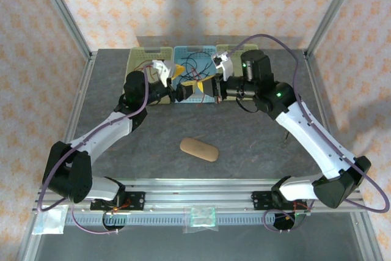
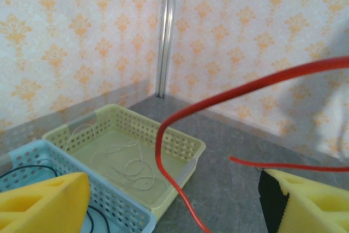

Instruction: Untangle the cables

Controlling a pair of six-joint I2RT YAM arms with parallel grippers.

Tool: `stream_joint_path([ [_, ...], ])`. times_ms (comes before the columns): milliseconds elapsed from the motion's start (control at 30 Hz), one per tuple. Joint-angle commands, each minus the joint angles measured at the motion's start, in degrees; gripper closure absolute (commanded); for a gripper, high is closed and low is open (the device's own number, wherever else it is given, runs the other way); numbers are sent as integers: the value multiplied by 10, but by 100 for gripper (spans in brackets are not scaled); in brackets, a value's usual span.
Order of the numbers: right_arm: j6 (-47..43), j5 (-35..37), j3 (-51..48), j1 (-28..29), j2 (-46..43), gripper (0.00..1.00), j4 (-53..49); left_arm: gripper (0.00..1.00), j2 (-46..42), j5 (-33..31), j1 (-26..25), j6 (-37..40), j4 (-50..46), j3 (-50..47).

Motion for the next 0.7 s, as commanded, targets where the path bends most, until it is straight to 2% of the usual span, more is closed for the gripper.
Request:
stream_joint_path([
  [0, 11, -23, 21, -3, -12, 100, 2, 22, 10, 40, -2, -17, 49, 18],
  [200, 17, -53, 17, -3, -10, 100, 9, 28, 16, 54, -3, -41, 75, 20],
  [333, 16, -55, 16, -2, -8, 100, 6, 45, 24, 69, -3, -67, 100, 20],
  [567, 21, -52, 7, -2, -9, 100, 14, 59, 29, 87, -4, -87, 127, 13],
  [667, 22, -50, 4, -2, -9, 100, 16, 74, 32, 100, -4, -94, 133, 15],
])
